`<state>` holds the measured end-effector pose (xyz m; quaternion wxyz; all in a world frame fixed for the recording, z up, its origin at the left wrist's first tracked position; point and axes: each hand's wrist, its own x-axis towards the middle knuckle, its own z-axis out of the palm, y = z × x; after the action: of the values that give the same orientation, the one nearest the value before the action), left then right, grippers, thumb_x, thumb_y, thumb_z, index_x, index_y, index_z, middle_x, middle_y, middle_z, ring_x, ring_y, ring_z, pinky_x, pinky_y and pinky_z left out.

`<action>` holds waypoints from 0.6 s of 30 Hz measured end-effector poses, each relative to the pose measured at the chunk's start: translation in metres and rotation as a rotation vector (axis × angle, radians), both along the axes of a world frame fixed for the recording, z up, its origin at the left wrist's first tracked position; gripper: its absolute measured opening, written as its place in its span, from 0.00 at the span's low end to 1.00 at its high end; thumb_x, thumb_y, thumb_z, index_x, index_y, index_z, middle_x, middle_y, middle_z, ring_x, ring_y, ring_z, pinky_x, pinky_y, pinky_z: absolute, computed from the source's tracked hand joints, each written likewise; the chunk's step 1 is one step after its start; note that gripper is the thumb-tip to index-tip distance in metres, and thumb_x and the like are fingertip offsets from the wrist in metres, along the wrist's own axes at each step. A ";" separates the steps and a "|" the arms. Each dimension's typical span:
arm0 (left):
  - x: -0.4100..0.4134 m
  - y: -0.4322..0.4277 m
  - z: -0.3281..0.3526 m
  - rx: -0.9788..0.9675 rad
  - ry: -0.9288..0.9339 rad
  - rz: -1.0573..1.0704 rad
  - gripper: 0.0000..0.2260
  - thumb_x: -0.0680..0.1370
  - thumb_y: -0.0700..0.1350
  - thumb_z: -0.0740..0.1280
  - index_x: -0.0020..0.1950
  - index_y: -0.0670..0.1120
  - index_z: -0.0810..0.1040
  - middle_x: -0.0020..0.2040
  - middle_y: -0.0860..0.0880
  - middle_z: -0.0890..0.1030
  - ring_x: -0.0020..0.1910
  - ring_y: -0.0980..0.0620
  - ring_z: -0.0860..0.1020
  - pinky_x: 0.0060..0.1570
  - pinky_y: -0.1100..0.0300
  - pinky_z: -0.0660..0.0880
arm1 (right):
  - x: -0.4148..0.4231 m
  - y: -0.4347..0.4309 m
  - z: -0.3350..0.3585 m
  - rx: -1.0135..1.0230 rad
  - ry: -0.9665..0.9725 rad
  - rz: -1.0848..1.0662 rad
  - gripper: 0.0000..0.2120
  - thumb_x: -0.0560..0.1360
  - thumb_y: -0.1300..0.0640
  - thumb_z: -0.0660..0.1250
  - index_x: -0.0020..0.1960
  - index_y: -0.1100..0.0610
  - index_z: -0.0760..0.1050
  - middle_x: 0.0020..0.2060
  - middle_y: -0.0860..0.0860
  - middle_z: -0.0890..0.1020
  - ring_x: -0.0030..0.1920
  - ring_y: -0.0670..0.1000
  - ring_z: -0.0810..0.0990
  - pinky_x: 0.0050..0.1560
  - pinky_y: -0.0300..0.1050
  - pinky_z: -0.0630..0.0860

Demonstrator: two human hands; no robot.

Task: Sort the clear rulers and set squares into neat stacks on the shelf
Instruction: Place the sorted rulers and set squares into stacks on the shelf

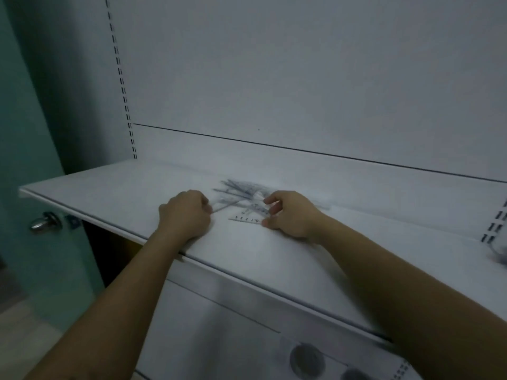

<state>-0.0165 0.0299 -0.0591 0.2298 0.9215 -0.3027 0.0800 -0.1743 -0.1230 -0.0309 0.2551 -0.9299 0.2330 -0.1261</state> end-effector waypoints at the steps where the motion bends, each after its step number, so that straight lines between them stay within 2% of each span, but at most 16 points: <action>1: 0.000 0.000 0.000 0.009 -0.003 -0.003 0.13 0.79 0.49 0.61 0.62 0.50 0.76 0.60 0.47 0.78 0.59 0.44 0.75 0.61 0.49 0.70 | -0.001 0.000 0.000 0.026 -0.011 -0.008 0.24 0.71 0.53 0.74 0.65 0.55 0.73 0.52 0.50 0.79 0.50 0.49 0.76 0.54 0.39 0.71; 5: 0.001 0.000 -0.002 0.000 -0.037 -0.055 0.12 0.79 0.51 0.61 0.61 0.53 0.77 0.59 0.46 0.77 0.56 0.44 0.76 0.58 0.47 0.72 | -0.006 -0.004 -0.002 -0.014 -0.055 -0.040 0.16 0.71 0.55 0.74 0.58 0.53 0.77 0.43 0.47 0.76 0.45 0.49 0.75 0.46 0.37 0.67; 8: -0.005 0.000 -0.001 -0.019 -0.077 -0.119 0.12 0.77 0.59 0.64 0.54 0.54 0.80 0.51 0.48 0.74 0.50 0.46 0.75 0.54 0.49 0.74 | -0.012 -0.007 -0.003 -0.084 -0.050 -0.031 0.08 0.72 0.54 0.73 0.50 0.52 0.80 0.36 0.44 0.76 0.42 0.48 0.75 0.43 0.37 0.67; 11: -0.012 0.000 0.003 -0.018 -0.138 -0.193 0.12 0.77 0.55 0.65 0.50 0.48 0.81 0.46 0.49 0.74 0.45 0.48 0.74 0.47 0.56 0.73 | -0.017 -0.009 -0.002 -0.101 -0.083 -0.056 0.04 0.72 0.54 0.73 0.46 0.52 0.81 0.38 0.47 0.79 0.41 0.48 0.76 0.42 0.38 0.68; 15: -0.020 -0.003 0.011 0.170 -0.269 -0.243 0.13 0.80 0.50 0.60 0.51 0.42 0.78 0.50 0.43 0.75 0.45 0.46 0.75 0.42 0.57 0.70 | -0.021 -0.012 0.001 -0.100 -0.134 -0.096 0.04 0.73 0.54 0.71 0.46 0.54 0.82 0.41 0.50 0.81 0.42 0.50 0.77 0.42 0.39 0.70; 18: -0.022 -0.002 0.017 0.227 -0.209 -0.261 0.11 0.81 0.49 0.59 0.48 0.42 0.75 0.52 0.41 0.74 0.45 0.46 0.74 0.43 0.57 0.69 | -0.024 -0.013 0.000 -0.126 -0.147 -0.108 0.04 0.73 0.55 0.70 0.45 0.54 0.82 0.40 0.50 0.81 0.41 0.50 0.76 0.41 0.39 0.69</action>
<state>-0.0380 0.0280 -0.0417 0.1001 0.8811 -0.4489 0.1098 -0.1980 -0.1364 -0.0306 0.2053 -0.9185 0.2550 -0.2220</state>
